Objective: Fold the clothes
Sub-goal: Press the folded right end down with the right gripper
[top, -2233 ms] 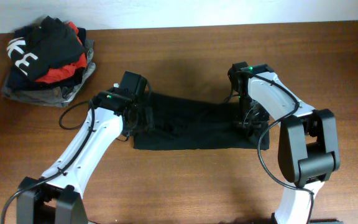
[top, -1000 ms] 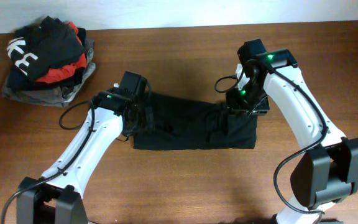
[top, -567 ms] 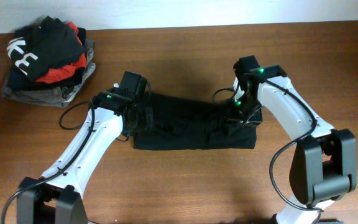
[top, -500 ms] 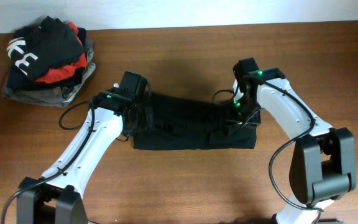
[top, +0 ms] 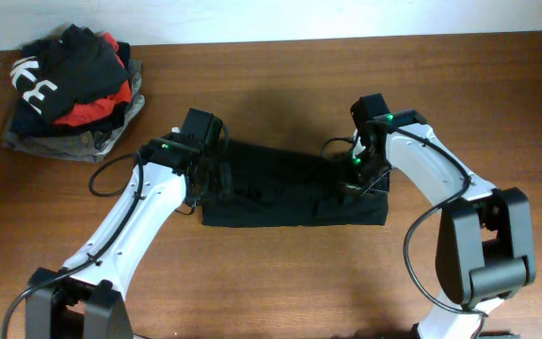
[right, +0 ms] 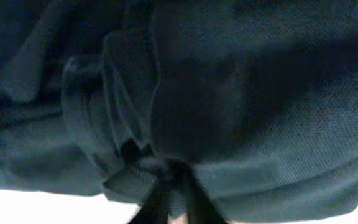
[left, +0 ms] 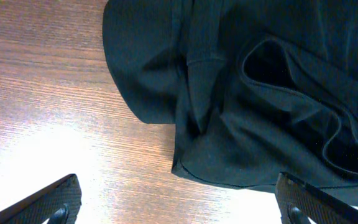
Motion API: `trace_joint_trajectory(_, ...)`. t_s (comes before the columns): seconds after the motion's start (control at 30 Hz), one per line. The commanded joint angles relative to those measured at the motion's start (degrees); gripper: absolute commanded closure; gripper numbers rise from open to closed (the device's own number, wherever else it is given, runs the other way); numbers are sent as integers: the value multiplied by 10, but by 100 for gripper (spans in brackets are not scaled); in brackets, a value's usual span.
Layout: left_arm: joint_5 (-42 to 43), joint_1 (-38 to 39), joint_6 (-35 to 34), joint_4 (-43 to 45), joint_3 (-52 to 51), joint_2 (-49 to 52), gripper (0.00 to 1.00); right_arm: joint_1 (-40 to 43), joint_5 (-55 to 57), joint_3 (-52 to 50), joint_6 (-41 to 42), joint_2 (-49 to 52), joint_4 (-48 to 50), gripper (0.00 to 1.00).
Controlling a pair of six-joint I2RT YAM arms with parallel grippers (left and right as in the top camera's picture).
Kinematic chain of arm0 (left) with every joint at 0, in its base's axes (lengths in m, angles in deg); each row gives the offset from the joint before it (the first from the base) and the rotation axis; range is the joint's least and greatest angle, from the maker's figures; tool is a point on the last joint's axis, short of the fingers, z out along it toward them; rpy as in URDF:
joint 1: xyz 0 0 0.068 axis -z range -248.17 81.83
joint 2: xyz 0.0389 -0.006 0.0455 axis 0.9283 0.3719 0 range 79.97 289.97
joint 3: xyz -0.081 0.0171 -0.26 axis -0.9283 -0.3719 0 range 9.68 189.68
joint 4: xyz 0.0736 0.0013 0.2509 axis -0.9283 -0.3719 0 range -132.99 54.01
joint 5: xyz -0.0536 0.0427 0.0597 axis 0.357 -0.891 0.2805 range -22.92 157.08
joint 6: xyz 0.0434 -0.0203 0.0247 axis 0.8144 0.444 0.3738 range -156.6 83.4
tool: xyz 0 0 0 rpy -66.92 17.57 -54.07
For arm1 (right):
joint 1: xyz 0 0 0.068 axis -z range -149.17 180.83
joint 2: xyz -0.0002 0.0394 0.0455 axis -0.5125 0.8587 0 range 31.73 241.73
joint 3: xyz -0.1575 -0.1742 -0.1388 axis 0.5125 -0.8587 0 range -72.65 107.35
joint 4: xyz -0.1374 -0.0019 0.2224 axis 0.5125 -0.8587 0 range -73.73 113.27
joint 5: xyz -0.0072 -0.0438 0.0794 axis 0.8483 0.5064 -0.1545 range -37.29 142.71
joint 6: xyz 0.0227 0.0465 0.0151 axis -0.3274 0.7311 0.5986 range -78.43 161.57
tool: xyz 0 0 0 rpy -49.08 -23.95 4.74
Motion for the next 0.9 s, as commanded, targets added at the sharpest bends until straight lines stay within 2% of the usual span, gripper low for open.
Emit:
trace_joint_trajectory(0.0, 3, -1, -5, -1, -1, 4, 1, -6, 4, -2, 7, 9, 7, 96)
trace_joint_trajectory(0.57, 3, -1, -5, 1, -1, 4, 1, -30, -67, 1, 27, 9, 136, 96)
trace_joint_trajectory(0.67, 3, -1, -5, 1, -1, 4, 1, -35, -49, 6, 28, 8, 130, 96)
trace_joint_trajectory(0.77, 3, -1, -5, 0, -1, 4, 1, -28, 2, 35, 28, 5, 71, 81)
trace_joint_trajectory(0.83, 3, -1, -5, 0, -1, 4, 1, -23, 33, 64, 27, 2, 23, 63)
trace_joint_trajectory(0.87, 3, -1, -5, 0, -1, 4, 1, -23, 46, 75, 23, 1, 8, 58)
